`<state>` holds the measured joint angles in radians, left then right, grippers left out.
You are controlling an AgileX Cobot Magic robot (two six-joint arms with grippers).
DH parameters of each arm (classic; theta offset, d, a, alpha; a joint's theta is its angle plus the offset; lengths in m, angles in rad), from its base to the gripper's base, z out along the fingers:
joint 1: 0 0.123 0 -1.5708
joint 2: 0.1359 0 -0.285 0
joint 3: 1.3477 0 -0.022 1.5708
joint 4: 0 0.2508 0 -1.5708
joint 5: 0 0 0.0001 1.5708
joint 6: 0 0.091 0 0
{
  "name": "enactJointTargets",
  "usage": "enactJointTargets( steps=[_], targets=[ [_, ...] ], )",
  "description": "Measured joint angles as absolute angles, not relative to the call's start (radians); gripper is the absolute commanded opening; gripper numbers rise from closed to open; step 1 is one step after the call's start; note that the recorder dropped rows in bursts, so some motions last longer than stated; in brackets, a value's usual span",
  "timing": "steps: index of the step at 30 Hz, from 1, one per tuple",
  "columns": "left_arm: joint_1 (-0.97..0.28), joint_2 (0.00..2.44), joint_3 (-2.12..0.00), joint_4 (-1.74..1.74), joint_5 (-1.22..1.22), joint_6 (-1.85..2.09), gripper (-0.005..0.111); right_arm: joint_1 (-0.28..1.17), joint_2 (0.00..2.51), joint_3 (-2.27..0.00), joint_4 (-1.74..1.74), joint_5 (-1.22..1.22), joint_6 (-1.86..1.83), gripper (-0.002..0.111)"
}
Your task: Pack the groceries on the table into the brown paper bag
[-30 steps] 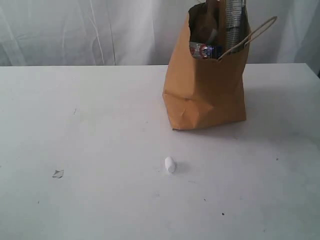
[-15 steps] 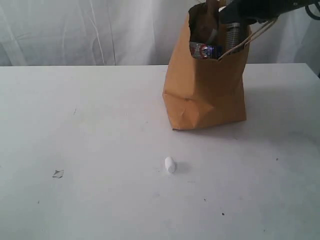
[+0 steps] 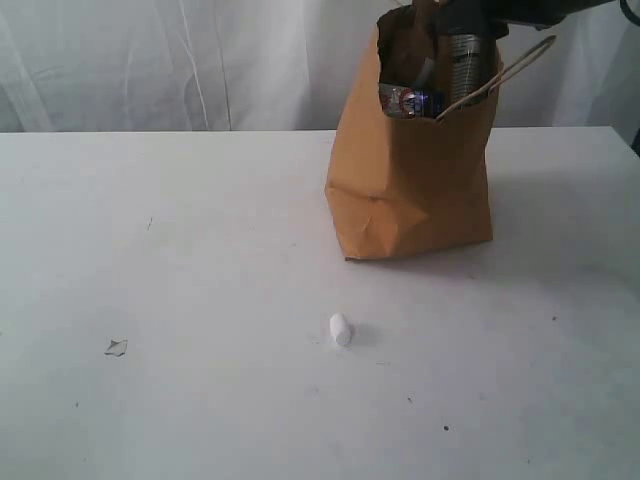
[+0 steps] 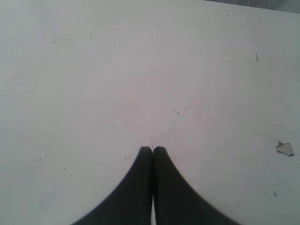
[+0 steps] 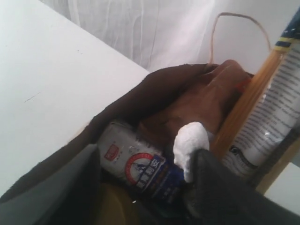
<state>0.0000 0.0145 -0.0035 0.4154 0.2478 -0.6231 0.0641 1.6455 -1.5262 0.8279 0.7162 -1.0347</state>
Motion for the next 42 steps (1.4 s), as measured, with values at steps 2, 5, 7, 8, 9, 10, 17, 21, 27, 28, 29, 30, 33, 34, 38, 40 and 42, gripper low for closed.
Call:
enactJointTargets(
  steps=[2, 5, 7, 8, 9, 10, 17, 21, 27, 28, 29, 30, 33, 34, 38, 40, 42],
  targets=[
    [0.000, 0.015, -0.003, 0.415, 0.248, -0.623, 0.000, 0.064, 1.656, -1.526, 0.829, 0.661, -1.036, 0.055],
    [0.000, 0.015, -0.003, 0.415, 0.248, -0.623, 0.000, 0.064, 1.665, -1.526, 0.828, 0.623, -1.023, 0.055],
    [0.000, 0.015, -0.003, 0.415, 0.248, -0.623, 0.000, 0.064, 1.658, -1.526, 0.828, 0.610, -1.012, 0.055],
    [0.000, 0.015, -0.003, 0.415, 0.248, -0.623, 0.000, 0.064, 1.654, -1.526, 0.830, 0.598, -1.010, 0.055],
    [0.000, 0.015, -0.003, 0.415, 0.248, -0.623, 0.000, 0.064, 1.651, -1.526, 0.830, 0.593, -1.001, 0.055],
    [0.000, 0.015, -0.003, 0.415, 0.248, -0.623, 0.000, 0.062, 1.651, -1.526, 0.830, 0.606, -0.978, 0.055],
    [0.000, 0.015, -0.003, 0.415, 0.248, -0.623, 0.000, 0.056, 1.650, -1.533, 0.791, 0.700, -0.829, 0.055],
    [0.000, 0.015, -0.003, 0.415, 0.248, -0.623, 0.000, 0.049, 1.651, -1.534, 0.758, 0.761, -0.749, 0.055],
    [0.000, 0.015, -0.003, 0.415, 0.248, -0.623, 0.000, 0.048, 1.594, -1.535, 0.722, 0.893, -0.733, 0.041],
    [0.000, 0.015, -0.003, 0.415, 0.248, -0.623, 0.000, 0.048, 1.571, -1.535, 0.704, 0.915, -0.731, 0.036],
    [0.000, 0.015, -0.003, 0.415, 0.248, -0.623, 0.000, 0.048, 1.551, -1.535, 0.672, 0.940, -0.718, 0.029],
    [0.000, 0.015, -0.003, 0.415, 0.248, -0.623, 0.000, 0.048, 1.522, -1.535, 0.627, 0.960, -0.692, 0.025],
    [0.000, 0.015, -0.003, 0.415, 0.248, -0.623, 0.000, 0.047, 1.455, -1.535, 0.430, 1.007, -0.529, 0.010],
    [0.000, 0.015, -0.003, 0.415, 0.248, -0.623, 0.000, 0.047, 1.439, -1.535, 0.372, 1.023, -0.476, 0.006],
    [0.000, 0.015, -0.003, 0.415, 0.248, -0.623, 0.000, 0.044, 1.372, -1.505, 0.184, 1.147, -0.285, 0.000],
    [0.000, 0.015, -0.003, 0.415, 0.248, -0.623, 0.000, 0.042, 1.347, -1.464, 0.175, 1.189, -0.250, 0.000],
    [0.000, 0.015, -0.003, 0.415, 0.248, -0.623, 0.000, 0.042, 1.317, -1.393, 0.233, 1.202, -0.248, 0.000]
  ],
)
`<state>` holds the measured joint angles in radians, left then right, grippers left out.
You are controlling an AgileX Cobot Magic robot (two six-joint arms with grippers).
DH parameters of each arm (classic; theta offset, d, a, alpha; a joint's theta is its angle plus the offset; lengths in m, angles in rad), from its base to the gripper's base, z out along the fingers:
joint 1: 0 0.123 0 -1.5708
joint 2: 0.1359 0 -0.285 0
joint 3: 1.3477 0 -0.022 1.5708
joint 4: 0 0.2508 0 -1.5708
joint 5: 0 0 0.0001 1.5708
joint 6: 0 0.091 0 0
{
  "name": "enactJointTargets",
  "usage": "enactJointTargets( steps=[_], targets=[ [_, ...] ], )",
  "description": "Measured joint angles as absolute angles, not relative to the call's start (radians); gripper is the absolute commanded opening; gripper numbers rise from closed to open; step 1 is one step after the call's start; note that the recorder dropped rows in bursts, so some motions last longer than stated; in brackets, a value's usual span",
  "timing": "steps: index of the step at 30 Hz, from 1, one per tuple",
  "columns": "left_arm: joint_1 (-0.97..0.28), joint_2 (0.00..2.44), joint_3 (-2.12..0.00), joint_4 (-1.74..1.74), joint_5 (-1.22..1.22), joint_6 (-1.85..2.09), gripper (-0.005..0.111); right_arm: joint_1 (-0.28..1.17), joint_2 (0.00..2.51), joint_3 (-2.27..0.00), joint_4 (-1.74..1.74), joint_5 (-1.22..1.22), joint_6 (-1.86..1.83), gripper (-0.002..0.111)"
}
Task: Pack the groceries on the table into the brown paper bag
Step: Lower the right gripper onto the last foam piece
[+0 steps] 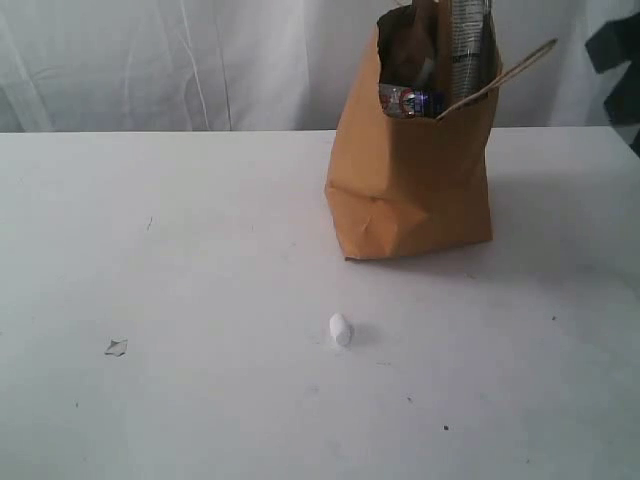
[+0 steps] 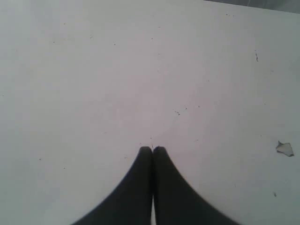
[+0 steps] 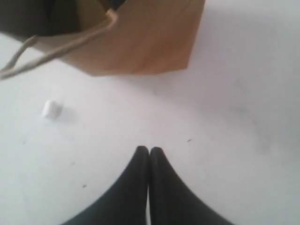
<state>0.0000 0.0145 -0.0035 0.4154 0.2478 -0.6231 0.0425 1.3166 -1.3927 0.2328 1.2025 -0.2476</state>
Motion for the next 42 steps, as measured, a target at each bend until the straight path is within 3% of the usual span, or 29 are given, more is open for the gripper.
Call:
enactJointTargets(
  steps=[10, 20, 25, 33, 37, 42],
  targets=[
    [0.000, 0.015, -0.003, 0.415, 0.248, -0.623, 0.000, 0.262, 1.231, -1.008, 0.607, 1.120, -0.454, 0.000],
    [0.000, 0.015, -0.003, 0.415, 0.248, -0.623, 0.000, 0.491, 1.416, -0.944, 0.630, 0.736, -0.568, 0.000],
    [0.000, 0.015, -0.003, 0.415, 0.248, -0.623, 0.000, 0.529, 1.543, -0.959, 0.630, 0.659, -0.701, 0.018],
    [0.000, 0.015, -0.003, 0.415, 0.248, -0.623, 0.000, 0.546, 1.651, -1.015, 0.623, 0.601, -0.763, 0.063],
    [0.000, 0.015, -0.003, 0.415, 0.248, -0.623, 0.000, 0.548, 1.722, -1.076, 0.584, 0.539, -0.735, 0.063],
    [0.000, 0.015, -0.003, 0.415, 0.248, -0.623, 0.000, 0.548, 1.855, -1.207, 0.265, 0.746, -0.344, 0.059]
  ],
)
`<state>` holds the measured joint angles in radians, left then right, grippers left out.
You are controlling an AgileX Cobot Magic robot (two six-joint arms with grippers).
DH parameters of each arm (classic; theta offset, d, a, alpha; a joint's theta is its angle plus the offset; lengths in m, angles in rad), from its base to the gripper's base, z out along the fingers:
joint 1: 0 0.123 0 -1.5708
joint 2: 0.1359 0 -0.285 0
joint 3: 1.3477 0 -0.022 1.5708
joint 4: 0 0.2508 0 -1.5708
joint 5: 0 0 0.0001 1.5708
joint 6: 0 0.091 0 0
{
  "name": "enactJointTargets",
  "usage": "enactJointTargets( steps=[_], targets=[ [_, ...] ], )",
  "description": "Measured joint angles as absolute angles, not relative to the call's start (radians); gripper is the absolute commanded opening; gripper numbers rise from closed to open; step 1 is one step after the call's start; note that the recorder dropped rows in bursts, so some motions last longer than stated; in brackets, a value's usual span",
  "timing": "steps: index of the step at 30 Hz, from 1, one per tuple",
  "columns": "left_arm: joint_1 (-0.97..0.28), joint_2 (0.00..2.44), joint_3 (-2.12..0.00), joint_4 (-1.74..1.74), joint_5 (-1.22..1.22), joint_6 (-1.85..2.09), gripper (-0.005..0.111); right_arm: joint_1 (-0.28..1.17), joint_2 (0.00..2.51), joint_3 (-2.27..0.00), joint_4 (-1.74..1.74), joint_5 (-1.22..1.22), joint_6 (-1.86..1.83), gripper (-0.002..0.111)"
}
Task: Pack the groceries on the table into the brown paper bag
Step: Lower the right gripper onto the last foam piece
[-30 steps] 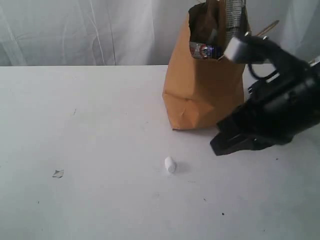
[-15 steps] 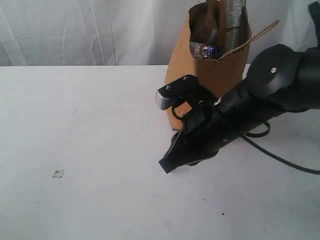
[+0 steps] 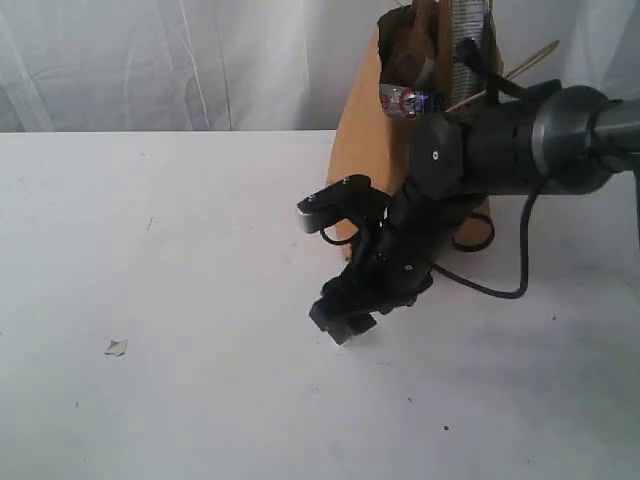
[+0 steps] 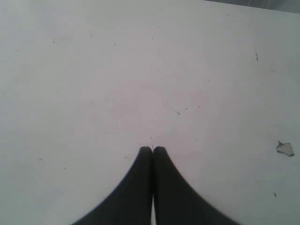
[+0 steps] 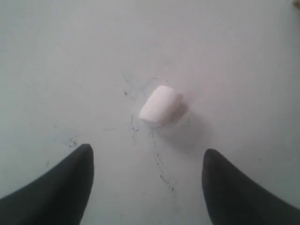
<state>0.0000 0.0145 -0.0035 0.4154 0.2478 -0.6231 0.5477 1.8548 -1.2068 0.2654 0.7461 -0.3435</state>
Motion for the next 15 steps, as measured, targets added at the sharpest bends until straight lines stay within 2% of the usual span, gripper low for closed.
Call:
enactJointTargets(
  steps=[9, 15],
  targets=[
    [0.000, 0.015, -0.003, 0.415, 0.248, -0.623, 0.000, 0.640, 1.936, -1.266, 0.214, 0.673, -0.222, 0.060],
    [0.000, 0.015, -0.003, 0.415, 0.248, -0.623, 0.000, 0.646, 1.955, -1.266, 0.104, 0.635, -0.066, 0.060]
  ],
)
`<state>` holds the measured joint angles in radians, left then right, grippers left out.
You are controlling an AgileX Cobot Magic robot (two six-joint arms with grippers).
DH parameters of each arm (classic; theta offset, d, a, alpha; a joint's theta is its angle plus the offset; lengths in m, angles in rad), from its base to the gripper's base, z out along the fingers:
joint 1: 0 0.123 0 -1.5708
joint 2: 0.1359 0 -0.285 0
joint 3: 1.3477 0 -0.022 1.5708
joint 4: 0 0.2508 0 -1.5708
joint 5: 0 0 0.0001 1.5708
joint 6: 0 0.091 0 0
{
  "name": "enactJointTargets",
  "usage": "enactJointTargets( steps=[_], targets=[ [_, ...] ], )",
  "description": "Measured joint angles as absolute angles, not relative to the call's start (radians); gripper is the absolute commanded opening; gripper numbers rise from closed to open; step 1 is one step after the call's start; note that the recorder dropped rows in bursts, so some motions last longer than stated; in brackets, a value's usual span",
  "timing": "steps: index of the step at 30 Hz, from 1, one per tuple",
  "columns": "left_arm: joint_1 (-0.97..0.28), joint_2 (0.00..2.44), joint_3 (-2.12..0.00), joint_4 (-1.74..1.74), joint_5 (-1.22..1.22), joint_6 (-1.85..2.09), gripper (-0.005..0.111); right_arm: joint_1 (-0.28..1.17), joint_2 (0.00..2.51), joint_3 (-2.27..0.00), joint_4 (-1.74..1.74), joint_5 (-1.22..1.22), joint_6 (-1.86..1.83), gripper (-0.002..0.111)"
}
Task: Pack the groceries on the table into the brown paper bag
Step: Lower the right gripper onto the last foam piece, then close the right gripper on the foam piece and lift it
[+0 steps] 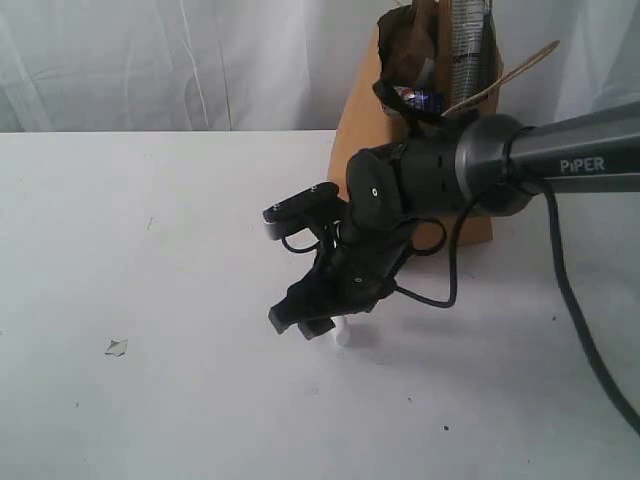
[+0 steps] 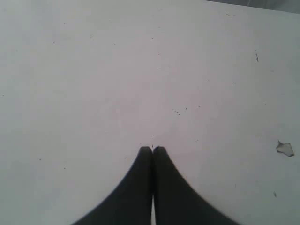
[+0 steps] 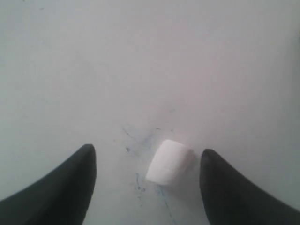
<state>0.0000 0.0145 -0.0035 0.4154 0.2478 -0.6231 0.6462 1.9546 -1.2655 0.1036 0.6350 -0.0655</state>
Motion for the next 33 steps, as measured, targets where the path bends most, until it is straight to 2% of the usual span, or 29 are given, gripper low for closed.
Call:
enactJointTargets(
  steps=[4, 8, 17, 25, 33],
  targets=[
    [0.000, 0.015, -0.003, 0.415, 0.248, -0.623, 0.000, 0.646, 1.959, -1.266, 0.047, 0.626, 0.000, 0.056],
    [0.000, 0.015, -0.003, 0.415, 0.248, -0.623, 0.000, 0.646, 1.986, -1.266, 0.041, 0.623, 0.018, 0.044],
    [0.000, 0.015, -0.003, 0.415, 0.248, -0.623, 0.000, 0.646, 1.997, -1.266, 0.039, 0.637, 0.043, 0.000],
    [0.000, 0.015, -0.003, 0.415, 0.248, -0.623, 0.000, 0.646, 1.957, -1.271, 0.039, 0.684, 0.043, 0.000],
    [0.000, 0.015, -0.003, 0.415, 0.248, -0.623, 0.000, 0.646, 1.740, -1.319, 0.037, 1.001, -0.125, 0.000]
  ],
)
